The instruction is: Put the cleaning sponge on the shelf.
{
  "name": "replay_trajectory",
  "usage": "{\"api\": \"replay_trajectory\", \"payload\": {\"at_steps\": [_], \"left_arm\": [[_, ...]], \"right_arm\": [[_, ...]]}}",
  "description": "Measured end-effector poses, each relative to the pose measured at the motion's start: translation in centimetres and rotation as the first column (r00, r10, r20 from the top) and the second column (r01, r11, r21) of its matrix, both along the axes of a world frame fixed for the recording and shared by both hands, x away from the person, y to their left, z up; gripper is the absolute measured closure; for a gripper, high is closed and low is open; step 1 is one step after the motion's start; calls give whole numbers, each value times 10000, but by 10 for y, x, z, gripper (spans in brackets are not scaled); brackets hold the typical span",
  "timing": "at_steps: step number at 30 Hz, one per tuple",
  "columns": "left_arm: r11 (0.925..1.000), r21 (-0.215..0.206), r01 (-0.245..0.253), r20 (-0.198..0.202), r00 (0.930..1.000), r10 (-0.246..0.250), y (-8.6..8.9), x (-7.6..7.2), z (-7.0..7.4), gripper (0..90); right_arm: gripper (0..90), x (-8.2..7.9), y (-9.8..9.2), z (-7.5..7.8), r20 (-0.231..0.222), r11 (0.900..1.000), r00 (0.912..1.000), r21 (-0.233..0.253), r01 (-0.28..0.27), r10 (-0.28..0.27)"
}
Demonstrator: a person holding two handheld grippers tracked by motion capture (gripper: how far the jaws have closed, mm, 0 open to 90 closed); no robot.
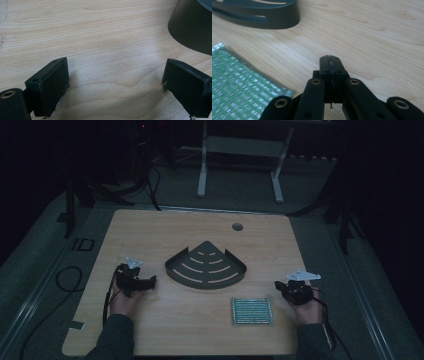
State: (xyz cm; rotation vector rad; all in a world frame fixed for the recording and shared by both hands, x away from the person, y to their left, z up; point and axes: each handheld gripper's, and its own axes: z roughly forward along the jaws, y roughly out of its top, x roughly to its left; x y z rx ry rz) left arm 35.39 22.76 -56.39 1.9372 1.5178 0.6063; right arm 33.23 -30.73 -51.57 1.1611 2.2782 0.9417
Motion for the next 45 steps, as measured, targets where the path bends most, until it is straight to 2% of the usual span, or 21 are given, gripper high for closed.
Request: {"api": "replay_trajectory", "payload": {"at_steps": [7, 8, 12, 13, 14, 15, 16, 17, 19, 21, 24, 25, 26, 27, 29, 31, 36, 44, 45], "left_arm": [[10000, 7, -10, -12, 10000, 10, 0, 0, 0, 73], [10000, 8, -13, -10, 10000, 13, 0, 0, 0, 73], [10000, 6, -21, -7, 10000, 21, 0, 0, 0, 73], [10000, 7, -22, -11, 10000, 22, 0, 0, 0, 73], [10000, 7, -24, -11, 10000, 24, 0, 0, 0, 73], [10000, 5, -25, -10, 10000, 25, 0, 0, 0, 73], [10000, 4, -27, -10, 10000, 27, 0, 0, 0, 72], [10000, 5, -28, -11, 10000, 28, 0, 0, 0, 73], [10000, 5, -27, -10, 10000, 27, 0, 0, 0, 72], [10000, 5, -28, -10, 10000, 28, 0, 0, 0, 73], [10000, 4, -30, -11, 10000, 30, 0, 0, 0, 72], [10000, 3, -32, -11, 10000, 32, 0, 0, 0, 72], [10000, 4, -31, -12, 10000, 31, 0, 0, 0, 72], [10000, 2, -34, -10, 10000, 34, 0, 0, 0, 72], [10000, 3, -37, -11, 10000, 37, 0, 0, 0, 72], [10000, 3, -39, -9, 10000, 39, 0, 0, 0, 72], [10000, 3, -42, -9, 10000, 42, -1, 0, 0, 72], [10000, 8, -50, -7, 10000, 50, -1, 0, 0, 71], [10000, 6, -51, -7, 10000, 51, -1, 0, 0, 71]], "right_arm": [[896, -11, 13, 12, -30, 9972, 9976, -295, -688, 687], [896, -14, 19, 14, -31, 9938, 9952, -535, -975, 974], [896, -18, 29, 17, -82, 9862, 9901, -885, -1400, 1399], [896, -19, 32, 19, -132, 9836, 9885, -984, -1513, 1508], [896, -21, 39, 21, -207, 9753, 9829, -1220, -1841, 1829], [896, -21, 39, 21, -207, 9753, 9829, -1220, -1841, 1829], [896, -21, 42, 22, -250, 9711, 9799, -1314, -1994, 1979], [896, -22, 48, 23, -326, 9617, 9732, -1493, -2300, 2277], [896, -22, 51, 24, -400, 9586, 9710, -1550, -2389, 2356], [894, -22, 59, 23, -553, 9485, 9635, -1696, -2676, 2620], [894, -21, 63, 21, -655, 9433, 9604, -1806, -2785, 2710], [895, -21, 66, 19, -807, 9375, 9558, -1874, -2932, 2828], [895, -21, 66, 19, -807, 9375, 9558, -1874, -2932, 2828], [895, -21, 69, 16, -975, 9310, 9505, -1944, -3089, 2950], [895, -21, 70, 15, -1060, 9281, 9484, -1991, -3146, 2988], [894, -20, 73, 12, -1235, 9204, 9418, -2053, -3326, 3128], [894, -21, 76, 10, -1340, 9163, 9357, -1985, -3479, 3263], [890, -21, 86, 3, -1693, 8982, 9196, -2119, -3851, 3544], [891, -21, 86, 3, -1693, 8982, 9196, -2119, -3851, 3544]]}}
